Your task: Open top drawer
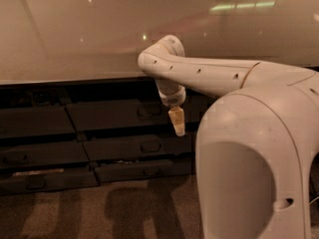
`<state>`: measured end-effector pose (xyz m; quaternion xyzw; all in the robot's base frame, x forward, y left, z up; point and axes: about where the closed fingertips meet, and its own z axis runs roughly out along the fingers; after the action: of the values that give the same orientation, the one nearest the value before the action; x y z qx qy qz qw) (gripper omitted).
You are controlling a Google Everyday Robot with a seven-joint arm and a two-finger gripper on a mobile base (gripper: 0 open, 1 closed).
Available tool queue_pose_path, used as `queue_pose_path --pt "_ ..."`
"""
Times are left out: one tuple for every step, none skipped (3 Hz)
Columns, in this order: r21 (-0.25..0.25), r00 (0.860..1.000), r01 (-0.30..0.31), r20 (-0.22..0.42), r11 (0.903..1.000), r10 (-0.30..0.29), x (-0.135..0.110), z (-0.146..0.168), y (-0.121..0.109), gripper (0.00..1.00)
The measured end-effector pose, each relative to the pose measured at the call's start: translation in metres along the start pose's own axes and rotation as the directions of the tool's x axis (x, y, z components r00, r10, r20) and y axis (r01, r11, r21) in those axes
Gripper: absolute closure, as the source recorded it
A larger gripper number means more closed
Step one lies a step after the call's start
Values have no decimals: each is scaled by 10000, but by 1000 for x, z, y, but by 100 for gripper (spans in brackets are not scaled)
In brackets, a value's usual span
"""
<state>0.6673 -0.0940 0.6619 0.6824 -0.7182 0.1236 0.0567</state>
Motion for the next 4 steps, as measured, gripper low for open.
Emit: queue_pose_path --pt "-240 9949 338 961 9991 -313 9 6 3 0" --pt "-801 9446 411 3280 9959 -126 34 19 7 0" --pt "-976 9226 550 3855 9937 -132 38 19 10 0" --pt "-1041 9261 512 3771 9933 -82 39 19 9 0"
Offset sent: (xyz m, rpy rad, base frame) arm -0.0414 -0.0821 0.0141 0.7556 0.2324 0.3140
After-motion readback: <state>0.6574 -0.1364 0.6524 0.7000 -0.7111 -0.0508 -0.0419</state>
